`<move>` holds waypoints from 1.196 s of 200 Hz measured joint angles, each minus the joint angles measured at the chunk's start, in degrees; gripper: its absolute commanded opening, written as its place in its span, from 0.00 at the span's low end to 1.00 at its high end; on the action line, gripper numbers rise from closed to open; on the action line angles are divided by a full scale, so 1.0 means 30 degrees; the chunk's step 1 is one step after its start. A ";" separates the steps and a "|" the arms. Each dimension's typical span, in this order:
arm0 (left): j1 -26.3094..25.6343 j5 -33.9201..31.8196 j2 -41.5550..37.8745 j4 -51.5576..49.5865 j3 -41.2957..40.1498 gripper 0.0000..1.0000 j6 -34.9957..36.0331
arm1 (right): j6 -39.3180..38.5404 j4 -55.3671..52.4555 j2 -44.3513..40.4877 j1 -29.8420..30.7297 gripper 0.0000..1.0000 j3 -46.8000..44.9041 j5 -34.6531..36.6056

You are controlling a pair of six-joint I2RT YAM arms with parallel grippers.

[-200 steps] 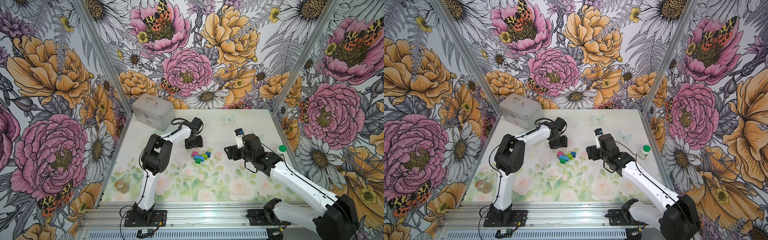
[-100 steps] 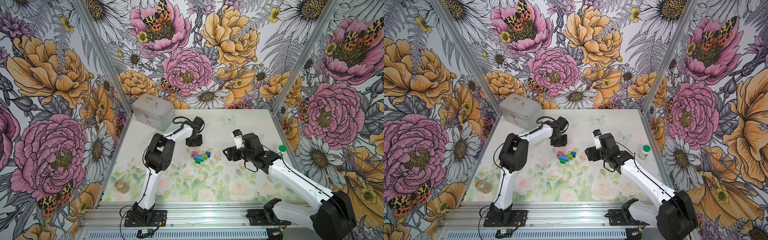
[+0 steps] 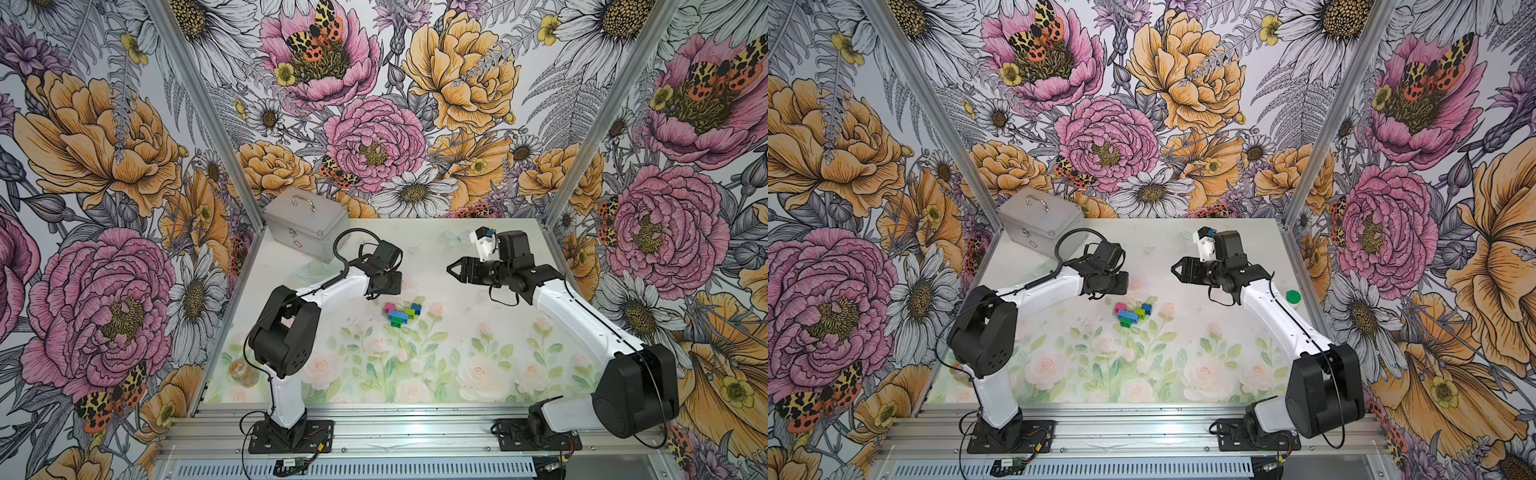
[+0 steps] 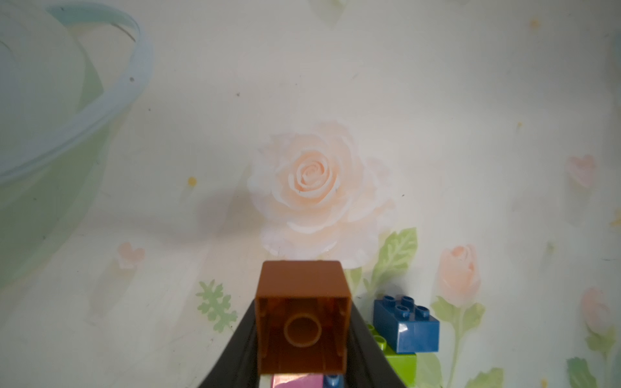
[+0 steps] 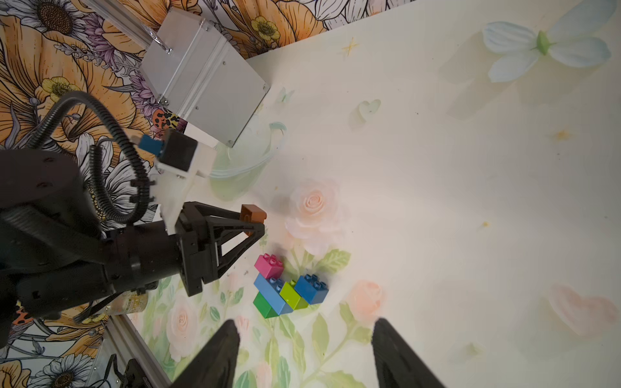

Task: Assemble the letter v with lego
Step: Pick up the lego brick from the center of the board.

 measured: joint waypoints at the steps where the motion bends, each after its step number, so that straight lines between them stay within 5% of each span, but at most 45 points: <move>1: 0.0000 0.0029 -0.0117 0.0138 -0.0087 0.23 0.0029 | -0.0007 -0.0007 0.0058 0.0007 0.58 0.0051 -0.0051; 31: -0.0007 0.1392 -0.3570 0.5668 -0.3213 0.23 0.1552 | 0.0459 -0.0736 0.2040 0.0284 0.50 0.2594 -0.1843; 79: -0.0452 0.3220 -0.4065 0.9537 -0.5202 0.23 0.3963 | -0.0525 -0.2696 0.4750 0.1953 0.49 0.6462 -0.3031; 211: -0.0838 0.4328 -0.4459 1.0805 -0.5807 0.28 0.5843 | -0.1217 -0.4262 0.6827 0.3789 0.41 0.8342 -0.3235; 239: -0.0838 0.4561 -0.4459 1.0805 -0.5836 0.30 0.5901 | -0.1209 -0.4262 0.7002 0.3905 0.27 0.8466 -0.3206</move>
